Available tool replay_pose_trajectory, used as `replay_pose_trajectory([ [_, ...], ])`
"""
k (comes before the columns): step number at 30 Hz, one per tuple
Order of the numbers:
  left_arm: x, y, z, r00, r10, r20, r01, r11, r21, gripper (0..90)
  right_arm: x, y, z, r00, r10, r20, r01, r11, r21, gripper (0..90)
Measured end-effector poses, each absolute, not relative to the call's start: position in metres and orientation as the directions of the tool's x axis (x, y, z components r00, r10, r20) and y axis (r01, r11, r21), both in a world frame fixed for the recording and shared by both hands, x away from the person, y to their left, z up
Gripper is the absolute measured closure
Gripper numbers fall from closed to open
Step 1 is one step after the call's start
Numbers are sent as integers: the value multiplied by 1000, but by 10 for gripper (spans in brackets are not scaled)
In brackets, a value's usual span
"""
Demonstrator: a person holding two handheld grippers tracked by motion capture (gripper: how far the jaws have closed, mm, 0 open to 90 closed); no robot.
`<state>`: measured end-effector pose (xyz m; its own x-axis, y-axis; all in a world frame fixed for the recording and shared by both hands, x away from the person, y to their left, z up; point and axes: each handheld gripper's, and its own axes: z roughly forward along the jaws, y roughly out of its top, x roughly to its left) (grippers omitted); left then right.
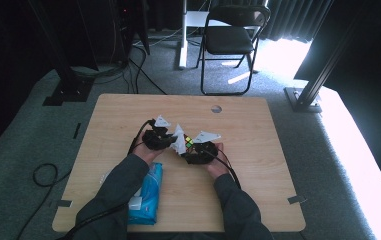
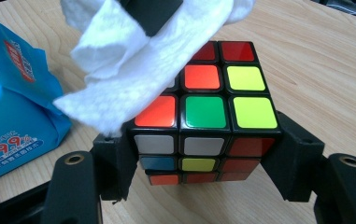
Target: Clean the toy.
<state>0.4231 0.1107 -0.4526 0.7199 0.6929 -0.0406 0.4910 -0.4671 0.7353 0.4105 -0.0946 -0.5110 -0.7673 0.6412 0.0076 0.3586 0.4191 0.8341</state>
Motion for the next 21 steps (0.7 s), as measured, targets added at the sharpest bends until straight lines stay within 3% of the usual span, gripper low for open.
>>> replay_pose_trajectory([
  [21,409,85,-458,785,618,-27,443,-532,722,827,412,-93,-514,-755,655,10,375,419,827,342],
])
